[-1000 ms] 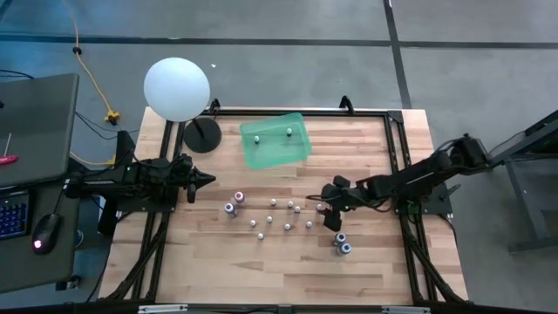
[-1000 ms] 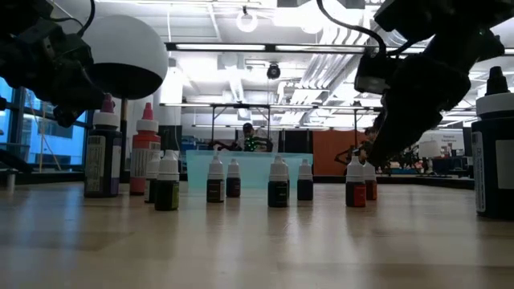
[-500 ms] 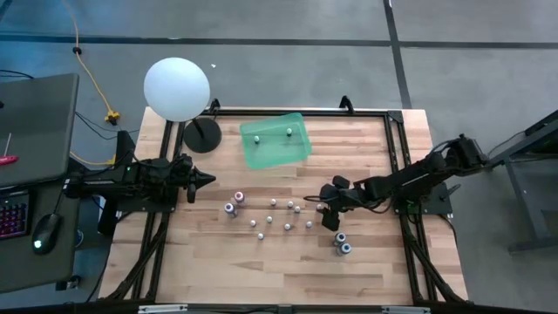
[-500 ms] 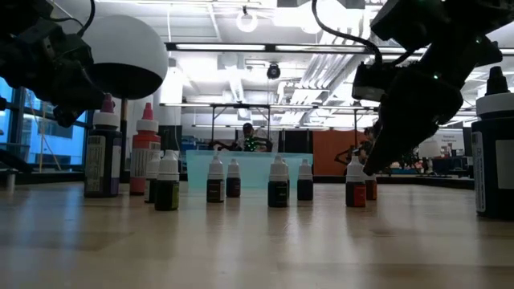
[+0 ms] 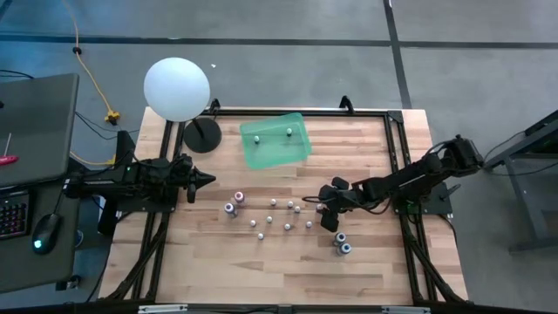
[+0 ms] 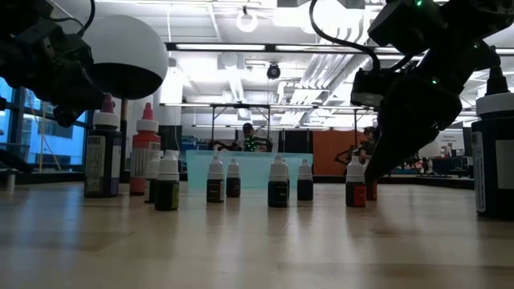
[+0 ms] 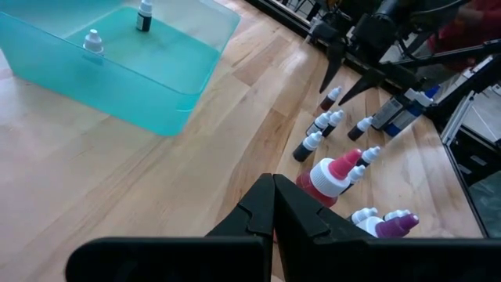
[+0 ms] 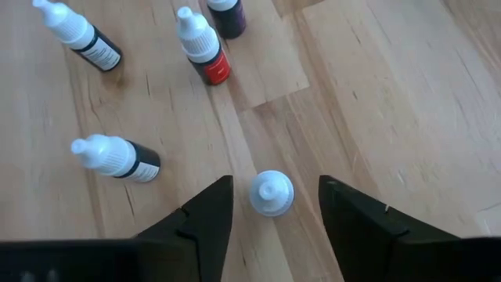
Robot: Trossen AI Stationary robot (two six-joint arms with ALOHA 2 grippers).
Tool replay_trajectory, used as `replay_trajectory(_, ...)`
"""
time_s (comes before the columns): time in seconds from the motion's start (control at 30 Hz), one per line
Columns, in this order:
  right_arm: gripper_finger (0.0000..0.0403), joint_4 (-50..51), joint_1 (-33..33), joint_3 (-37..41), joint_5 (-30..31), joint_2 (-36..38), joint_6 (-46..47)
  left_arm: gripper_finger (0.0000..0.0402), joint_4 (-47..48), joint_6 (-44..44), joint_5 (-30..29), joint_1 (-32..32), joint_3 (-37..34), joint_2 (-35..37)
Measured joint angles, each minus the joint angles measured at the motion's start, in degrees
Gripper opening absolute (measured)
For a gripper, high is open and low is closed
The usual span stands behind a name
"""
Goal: Pick & Place food coloring
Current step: Put the small orange dye bottle in the green bin
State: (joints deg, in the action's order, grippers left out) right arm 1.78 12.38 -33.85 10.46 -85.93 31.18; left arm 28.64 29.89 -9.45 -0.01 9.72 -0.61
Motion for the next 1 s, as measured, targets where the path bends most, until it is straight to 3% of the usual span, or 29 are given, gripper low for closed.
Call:
replay_trajectory(0.6, 0.0095, -1.03, 0.00, 0.00, -0.35, 0.00, -0.15, 0.0000, 0.00, 0.01, 0.00, -0.01, 0.00, 0.01)
replay_trajectory(1.0, 0.0078, -1.41, 0.00, 0.00, -0.34, 0.00, -0.15, 0.0000, 0.00, 0.02, 0.00, -0.01, 0.00, 0.00)
